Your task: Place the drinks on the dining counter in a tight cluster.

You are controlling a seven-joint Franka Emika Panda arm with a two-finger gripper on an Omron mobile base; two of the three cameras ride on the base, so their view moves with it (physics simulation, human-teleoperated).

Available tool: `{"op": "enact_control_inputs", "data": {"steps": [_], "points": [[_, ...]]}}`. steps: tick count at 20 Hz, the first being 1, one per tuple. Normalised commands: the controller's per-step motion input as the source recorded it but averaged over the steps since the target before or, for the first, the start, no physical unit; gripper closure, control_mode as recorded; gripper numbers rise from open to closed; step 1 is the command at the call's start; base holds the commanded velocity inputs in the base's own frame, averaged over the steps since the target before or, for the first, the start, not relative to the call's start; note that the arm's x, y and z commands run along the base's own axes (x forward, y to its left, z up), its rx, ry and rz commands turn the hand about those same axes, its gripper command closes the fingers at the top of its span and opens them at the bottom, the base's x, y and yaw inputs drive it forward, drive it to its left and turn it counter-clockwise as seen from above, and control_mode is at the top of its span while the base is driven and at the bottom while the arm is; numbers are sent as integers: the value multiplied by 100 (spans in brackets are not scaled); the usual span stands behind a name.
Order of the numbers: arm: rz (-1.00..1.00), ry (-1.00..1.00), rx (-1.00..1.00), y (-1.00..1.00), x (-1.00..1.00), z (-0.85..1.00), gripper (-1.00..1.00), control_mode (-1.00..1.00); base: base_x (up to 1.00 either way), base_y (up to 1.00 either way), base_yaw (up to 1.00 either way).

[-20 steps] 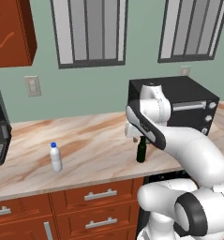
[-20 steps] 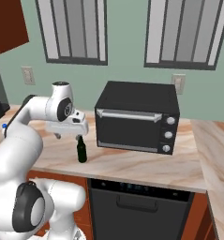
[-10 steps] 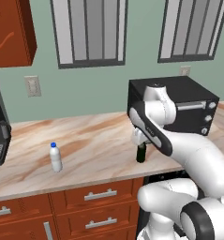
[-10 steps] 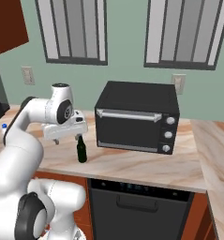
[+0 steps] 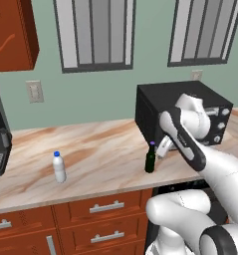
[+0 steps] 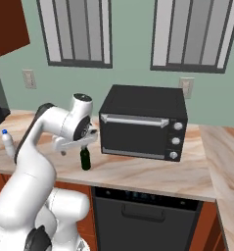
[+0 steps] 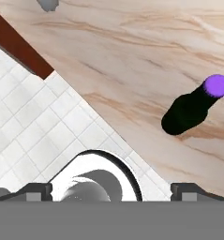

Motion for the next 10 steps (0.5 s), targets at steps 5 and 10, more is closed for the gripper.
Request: {"op": "enact_control_inputs", "data": {"steps": [5,10], "points": [[3,-25,21,-26,-10,-12,-100,-100,0,0,0],[6,-29,21,-22,3,-19,-100,-100,0,0,0]]}}
